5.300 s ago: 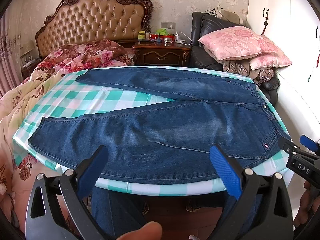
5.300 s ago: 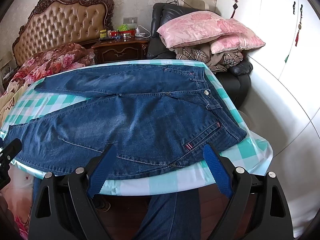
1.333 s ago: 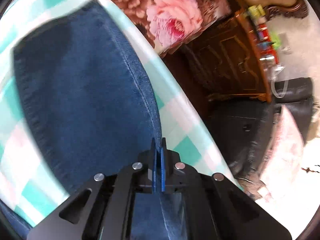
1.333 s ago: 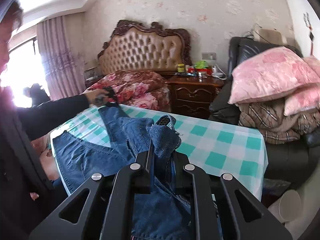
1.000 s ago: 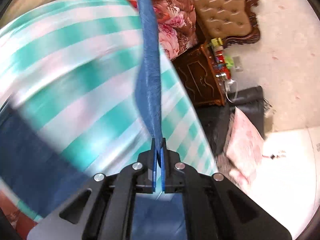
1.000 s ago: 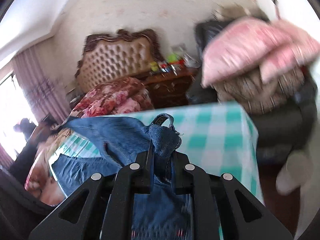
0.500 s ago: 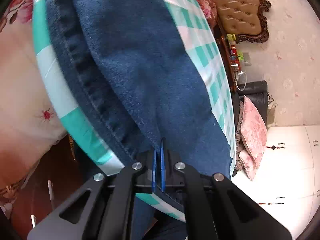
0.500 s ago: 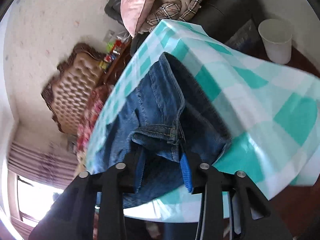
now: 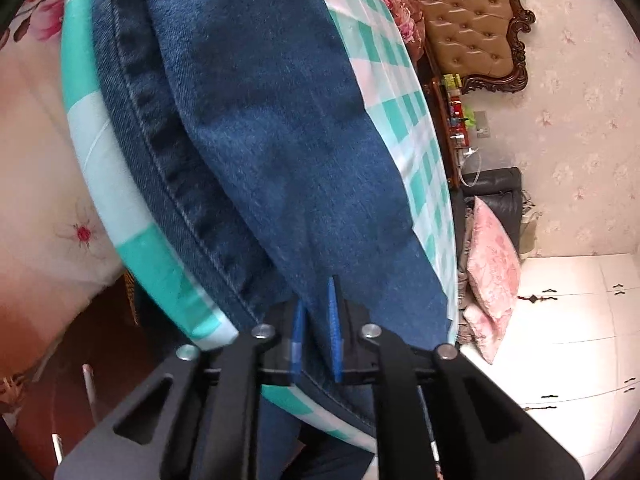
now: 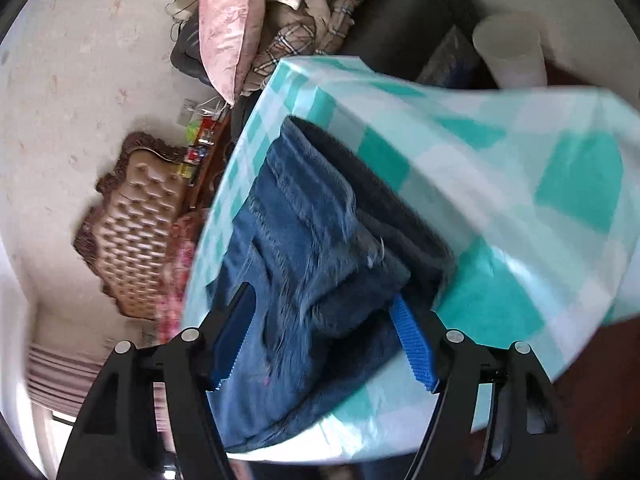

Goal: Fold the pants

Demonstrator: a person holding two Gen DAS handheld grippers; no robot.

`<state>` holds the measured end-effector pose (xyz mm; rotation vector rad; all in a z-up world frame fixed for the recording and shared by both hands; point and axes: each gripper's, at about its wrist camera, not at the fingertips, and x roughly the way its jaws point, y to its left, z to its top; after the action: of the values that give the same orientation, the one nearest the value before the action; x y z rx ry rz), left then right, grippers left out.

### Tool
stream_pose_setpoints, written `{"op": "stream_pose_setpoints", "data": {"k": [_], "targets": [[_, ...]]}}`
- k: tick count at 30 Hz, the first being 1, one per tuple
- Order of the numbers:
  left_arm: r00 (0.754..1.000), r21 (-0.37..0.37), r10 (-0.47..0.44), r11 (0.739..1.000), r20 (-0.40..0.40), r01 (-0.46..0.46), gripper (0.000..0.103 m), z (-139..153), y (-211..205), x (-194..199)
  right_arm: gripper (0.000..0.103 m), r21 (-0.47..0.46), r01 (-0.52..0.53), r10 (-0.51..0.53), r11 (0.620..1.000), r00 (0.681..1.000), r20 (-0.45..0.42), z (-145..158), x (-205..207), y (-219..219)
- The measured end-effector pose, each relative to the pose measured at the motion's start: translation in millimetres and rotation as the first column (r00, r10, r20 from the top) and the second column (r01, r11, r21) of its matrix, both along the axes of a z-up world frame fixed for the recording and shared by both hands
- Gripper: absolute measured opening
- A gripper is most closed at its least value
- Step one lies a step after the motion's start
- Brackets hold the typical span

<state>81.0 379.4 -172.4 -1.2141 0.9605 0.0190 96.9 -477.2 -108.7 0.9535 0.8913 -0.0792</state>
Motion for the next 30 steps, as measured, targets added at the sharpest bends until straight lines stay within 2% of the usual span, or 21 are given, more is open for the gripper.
{"op": "stream_pose_setpoints", "data": {"k": [1, 2, 3, 4, 6, 7, 8, 9, 10, 13, 16, 17, 20, 22, 24, 27, 29, 30], "targets": [[1.000, 0.003, 0.008, 1.000, -0.007, -0.008, 0.002, 3, 0, 0, 0.013, -0.068, -0.022, 0.020, 0.997, 1.000, -0.020, 12, 5, 5], [1.000, 0.004, 0.014, 1.000, 0.007, -0.014, 0.002, 10, 0, -2, 0.012, -0.105, -0.040, 0.041, 0.994, 0.999, 0.009, 22, 6, 8], [0.999, 0.037, 0.011, 0.999, 0.031, -0.012, 0.002, 23, -3, -6, 0.012, -0.185, -0.064, 0.070, 0.981, 0.997, 0.030, 40, 4, 16], [0.999, 0.063, 0.009, 0.998, 0.038, -0.011, 0.002, 30, -6, -9, 0.011, -0.220, -0.066, 0.075, 0.973, 0.997, 0.032, 47, 2, 19], [1.000, 0.085, 0.010, 0.996, 0.022, -0.012, 0.002, 27, -8, -14, 0.011, -0.267, -0.076, 0.067, 0.961, 0.997, -0.040, 39, 2, 20], [1.000, 0.081, 0.006, 0.997, 0.003, -0.006, 0.002, 18, -7, -13, 0.011, -0.271, -0.087, 0.064, 0.959, 0.994, -0.092, 25, 4, 19], [0.999, 0.035, 0.021, 0.999, -0.040, -0.019, 0.002, 1, -3, -14, 0.011, -0.267, -0.098, 0.064, 0.959, 0.989, -0.131, 13, 6, 19], [0.999, 0.014, 0.027, 1.000, -0.044, -0.027, 0.002, -5, -2, -15, 0.011, -0.279, -0.106, 0.066, 0.954, 0.987, -0.149, 7, 5, 21], [0.999, 0.015, 0.028, 0.999, -0.032, -0.028, 0.002, -6, -1, -17, 0.011, -0.309, -0.111, 0.070, 0.945, 0.988, -0.140, 11, 2, 25], [0.999, 0.035, 0.033, 0.999, 0.012, -0.034, 0.002, 11, -3, -21, 0.011, -0.297, -0.088, 0.065, 0.951, 0.994, -0.085, 31, -5, 25], [0.999, 0.061, 0.019, 0.998, -0.030, -0.017, 0.002, 1, -6, -15, 0.011, -0.368, -0.129, 0.080, 0.921, 0.986, -0.145, 22, 8, 30], [0.999, 0.045, 0.025, 0.999, -0.041, -0.023, 0.002, -6, -5, -16, 0.011, -0.379, -0.142, 0.078, 0.915, 0.981, -0.177, 12, 12, 31], [0.998, 0.030, 0.062, 0.998, 0.003, -0.062, 0.008, -6, 2, -25, 0.008, -0.449, -0.152, 0.075, 0.881, 0.980, -0.183, 9, 7, 37], [0.995, 0.020, 0.097, 0.995, 0.027, -0.097, 0.016, -6, 14, -32, 0.008, -0.464, -0.153, 0.071, 0.873, 0.979, -0.190, 8, 9, 39], [0.986, 0.022, 0.159, 0.987, 0.049, -0.160, 0.016, -7, 38, -37, 0.008, -0.479, -0.159, 0.067, 0.863, 0.977, -0.202, 8, 11, 41], [0.972, -0.031, 0.219, 0.976, 0.083, -0.217, 0.019, -13, 74, -35, 0.008, -0.486, -0.159, 0.061, 0.859, 0.976, -0.211, 7, 12, 42], [0.970, -0.023, 0.232, 0.973, 0.075, -0.230, 0.018, -14, 86, -31, 0.008, -0.491, -0.158, 0.057, 0.857, 0.975, -0.214, 7, 11, 43], [0.971, -0.009, 0.227, 0.974, 0.075, -0.227, 0.005, -9, 91, -26, 0.008, -0.494, -0.158, 0.055, 0.855, 0.975, -0.217, 8, 13, 44]]}}
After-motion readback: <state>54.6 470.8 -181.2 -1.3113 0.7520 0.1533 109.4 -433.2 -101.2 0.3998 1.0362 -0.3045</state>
